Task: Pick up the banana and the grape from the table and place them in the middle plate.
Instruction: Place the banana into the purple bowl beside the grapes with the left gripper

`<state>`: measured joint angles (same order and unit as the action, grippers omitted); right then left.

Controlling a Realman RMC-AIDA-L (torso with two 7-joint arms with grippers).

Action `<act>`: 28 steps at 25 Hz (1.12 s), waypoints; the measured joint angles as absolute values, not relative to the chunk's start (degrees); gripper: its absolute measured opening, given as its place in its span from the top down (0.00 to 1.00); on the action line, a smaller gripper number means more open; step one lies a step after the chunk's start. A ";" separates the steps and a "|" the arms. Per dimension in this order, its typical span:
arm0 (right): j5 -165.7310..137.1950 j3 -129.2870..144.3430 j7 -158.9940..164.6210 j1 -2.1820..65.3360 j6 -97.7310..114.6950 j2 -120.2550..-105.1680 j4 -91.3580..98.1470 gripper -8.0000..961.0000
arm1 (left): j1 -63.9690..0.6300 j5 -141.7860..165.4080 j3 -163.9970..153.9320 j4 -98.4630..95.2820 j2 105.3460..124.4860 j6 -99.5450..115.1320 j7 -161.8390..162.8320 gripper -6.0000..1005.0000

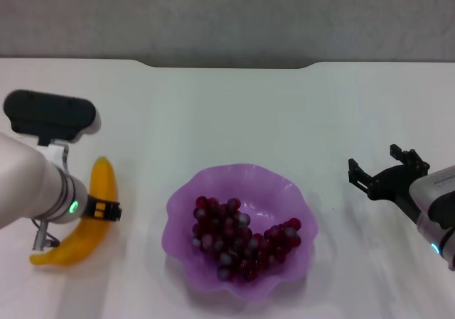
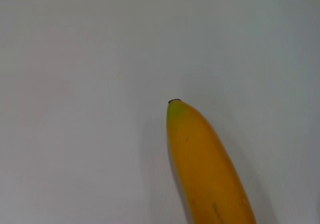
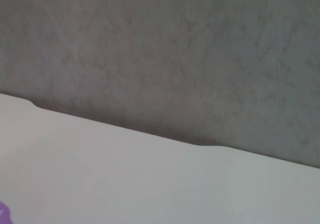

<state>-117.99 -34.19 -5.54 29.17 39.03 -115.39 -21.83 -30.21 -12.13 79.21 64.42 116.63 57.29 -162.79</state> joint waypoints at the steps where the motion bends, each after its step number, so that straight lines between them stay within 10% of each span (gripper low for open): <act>1: -118.01 -34.18 -5.54 29.17 39.03 -115.39 -21.82 0.09 | -29.26 -11.79 79.40 66.57 116.53 57.64 -162.79 0.47; 13: -118.01 -34.10 -5.54 28.98 38.98 -115.48 -21.44 0.09 | -12.27 -10.84 72.41 94.48 116.71 45.37 -162.54 0.44; 28: -117.76 -34.23 -5.54 28.88 39.10 -115.40 -21.20 0.09 | -6.28 -12.98 57.92 86.99 116.09 7.06 -159.59 0.40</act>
